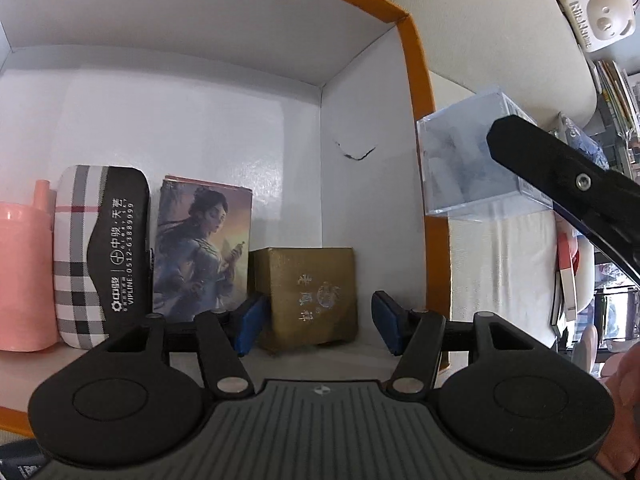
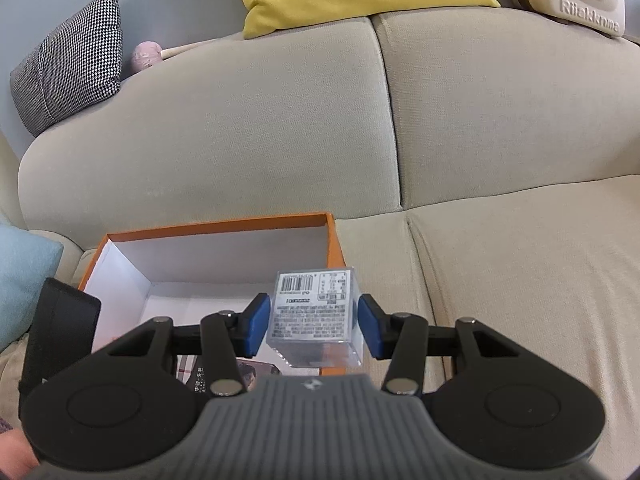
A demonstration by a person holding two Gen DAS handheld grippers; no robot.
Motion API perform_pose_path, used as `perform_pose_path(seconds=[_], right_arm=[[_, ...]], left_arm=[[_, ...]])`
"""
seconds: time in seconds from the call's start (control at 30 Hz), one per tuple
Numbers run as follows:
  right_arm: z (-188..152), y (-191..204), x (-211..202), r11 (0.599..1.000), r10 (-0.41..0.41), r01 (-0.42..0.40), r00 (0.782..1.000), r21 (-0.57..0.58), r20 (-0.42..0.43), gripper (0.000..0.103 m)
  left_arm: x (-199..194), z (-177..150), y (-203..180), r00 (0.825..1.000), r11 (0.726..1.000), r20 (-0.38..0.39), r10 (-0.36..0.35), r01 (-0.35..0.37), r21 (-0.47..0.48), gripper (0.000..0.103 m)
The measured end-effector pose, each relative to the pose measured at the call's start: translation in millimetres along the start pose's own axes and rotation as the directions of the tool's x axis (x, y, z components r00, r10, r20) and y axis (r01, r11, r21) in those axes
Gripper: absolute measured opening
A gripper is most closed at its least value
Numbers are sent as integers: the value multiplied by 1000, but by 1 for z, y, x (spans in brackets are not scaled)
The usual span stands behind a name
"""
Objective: Organize rigid objects
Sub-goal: 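Lift the brown box and clear cube box and carry them over the orange box, then lower both boxes into the orange box beside the photo card box and release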
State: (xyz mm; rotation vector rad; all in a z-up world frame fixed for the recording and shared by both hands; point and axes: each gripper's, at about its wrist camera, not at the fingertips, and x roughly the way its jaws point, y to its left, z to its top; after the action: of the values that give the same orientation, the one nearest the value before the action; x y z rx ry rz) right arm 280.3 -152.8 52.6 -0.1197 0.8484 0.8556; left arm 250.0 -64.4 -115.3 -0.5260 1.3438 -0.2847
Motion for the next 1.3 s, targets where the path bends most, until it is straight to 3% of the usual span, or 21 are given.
perform_pose_path(seconds=[0.1, 0.13, 0.2, 0.33, 0.57, 0.87, 1.2, 1.3], right_arm=[[1, 3, -2, 1000, 3, -3, 1000, -5, 2, 49], [1, 4, -4, 1000, 6, -6, 1000, -8, 4, 49], [2, 9, -7, 1000, 18, -17, 1000, -20, 8, 49], [1, 27, 0, 998, 40, -41, 999, -53, -22, 49], [-15, 58, 40, 988, -37, 20, 994, -153, -106, 49], [-37, 77, 83, 933, -221, 171, 967, -315, -129, 49], [-37, 83, 102, 916, -271, 195, 945, -352, -182, 50], [-39, 86, 109, 882, -325, 224, 927, -415, -189, 50]], left_arm=[[-6, 2, 6, 1000, 1000, 12, -7, 7, -1, 40], [-11, 2, 9, 1000, 1000, 24, -11, 11, -8, 38], [-25, 1, 14, 997, 1000, 73, -6, 6, 5, 38], [-51, 12, 19, 983, 995, 163, 79, -88, 46, 38], [-81, 17, 45, 953, 985, 261, 152, -168, 40, 38], [-104, 2, 71, 951, 992, 288, 113, -122, 13, 38], [-109, 4, 82, 942, 997, 326, 83, -80, -21, 38], [-110, 4, 83, 940, 997, 334, 75, -71, -23, 38]])
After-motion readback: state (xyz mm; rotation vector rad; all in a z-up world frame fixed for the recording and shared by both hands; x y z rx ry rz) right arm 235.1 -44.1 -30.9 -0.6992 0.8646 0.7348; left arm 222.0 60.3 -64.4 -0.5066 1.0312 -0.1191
